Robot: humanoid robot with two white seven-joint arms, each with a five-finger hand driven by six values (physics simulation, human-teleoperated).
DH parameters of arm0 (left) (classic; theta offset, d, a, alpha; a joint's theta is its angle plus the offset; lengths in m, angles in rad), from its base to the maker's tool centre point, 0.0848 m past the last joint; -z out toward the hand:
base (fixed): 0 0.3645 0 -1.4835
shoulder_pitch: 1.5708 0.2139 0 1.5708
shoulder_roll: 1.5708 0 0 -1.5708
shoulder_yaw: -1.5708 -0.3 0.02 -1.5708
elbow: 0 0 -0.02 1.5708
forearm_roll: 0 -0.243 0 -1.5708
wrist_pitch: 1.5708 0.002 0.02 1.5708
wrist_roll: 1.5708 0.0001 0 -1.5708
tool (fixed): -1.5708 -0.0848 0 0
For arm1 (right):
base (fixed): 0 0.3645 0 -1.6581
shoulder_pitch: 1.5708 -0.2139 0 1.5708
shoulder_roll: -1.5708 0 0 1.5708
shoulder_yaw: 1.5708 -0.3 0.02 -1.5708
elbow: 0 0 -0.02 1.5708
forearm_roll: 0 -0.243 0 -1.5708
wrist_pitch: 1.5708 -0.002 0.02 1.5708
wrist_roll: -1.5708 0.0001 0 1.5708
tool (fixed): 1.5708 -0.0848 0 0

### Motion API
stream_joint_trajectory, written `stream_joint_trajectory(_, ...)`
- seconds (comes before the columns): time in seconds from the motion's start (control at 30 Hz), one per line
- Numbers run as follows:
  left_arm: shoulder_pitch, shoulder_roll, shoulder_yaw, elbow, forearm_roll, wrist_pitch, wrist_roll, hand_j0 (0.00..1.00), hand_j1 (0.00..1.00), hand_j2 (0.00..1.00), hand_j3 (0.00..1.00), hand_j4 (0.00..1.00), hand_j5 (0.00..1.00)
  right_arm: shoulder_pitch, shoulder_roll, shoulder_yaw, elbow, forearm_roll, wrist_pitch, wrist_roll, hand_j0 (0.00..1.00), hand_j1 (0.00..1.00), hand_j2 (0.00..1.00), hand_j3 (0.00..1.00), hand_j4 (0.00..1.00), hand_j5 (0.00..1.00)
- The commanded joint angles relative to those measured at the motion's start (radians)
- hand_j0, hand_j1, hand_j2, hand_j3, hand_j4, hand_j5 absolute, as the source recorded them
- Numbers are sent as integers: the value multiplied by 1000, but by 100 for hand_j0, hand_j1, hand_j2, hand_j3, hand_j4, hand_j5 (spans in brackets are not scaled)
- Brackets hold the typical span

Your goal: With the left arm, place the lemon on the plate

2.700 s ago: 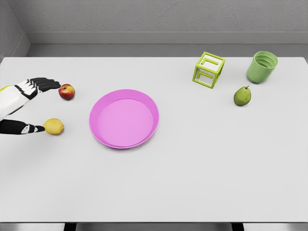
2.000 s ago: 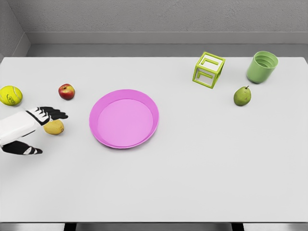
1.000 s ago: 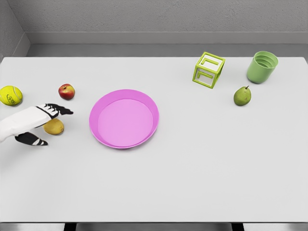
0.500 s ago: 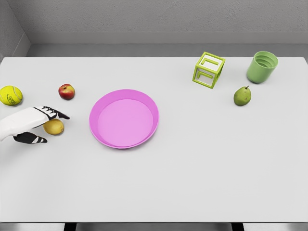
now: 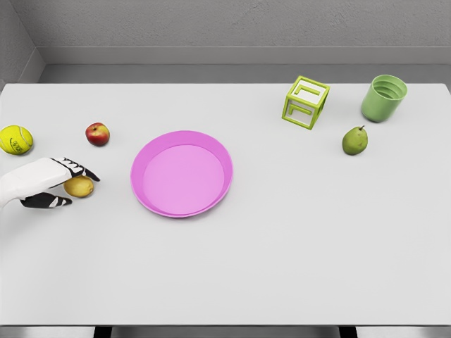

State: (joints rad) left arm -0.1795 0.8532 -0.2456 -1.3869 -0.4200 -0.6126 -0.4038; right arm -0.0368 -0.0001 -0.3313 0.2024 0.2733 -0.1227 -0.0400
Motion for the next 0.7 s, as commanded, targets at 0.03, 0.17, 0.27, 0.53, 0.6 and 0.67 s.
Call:
stream_joint_trajectory(0.03, 0, 1, 0, 0, 4, 2, 0, 70, 70, 70, 70, 70, 70, 0, 0, 0, 0, 0, 0, 0, 100, 100, 100, 100, 100, 100)
stream_joint_trajectory(0.17, -2, 1, -7, -1, 4, 2, 0, 64, 64, 64, 64, 64, 64, 0, 0, 0, 0, 0, 0, 0, 100, 100, 100, 100, 100, 100)
stream_joint_trajectory(0.27, -2, 1, -15, -6, 4, 2, 0, 61, 61, 61, 61, 61, 61, 0, 0, 0, 0, 0, 0, 0, 100, 100, 100, 100, 100, 100)
stream_joint_trajectory(0.53, -8, -6, -23, -6, 6, 2, 0, 49, 49, 49, 49, 49, 49, 0, 0, 0, 0, 0, 0, 0, 100, 100, 100, 100, 100, 100)
stream_joint_trajectory(0.6, -8, -8, -23, -7, 7, 2, 0, 49, 49, 49, 49, 49, 49, 0, 0, 0, 0, 0, 0, 0, 100, 100, 100, 100, 100, 100)
stream_joint_trajectory(0.67, -8, -14, -21, -11, 9, 2, 0, 49, 49, 49, 49, 49, 49, 0, 0, 0, 0, 0, 0, 0, 100, 100, 100, 100, 100, 100)
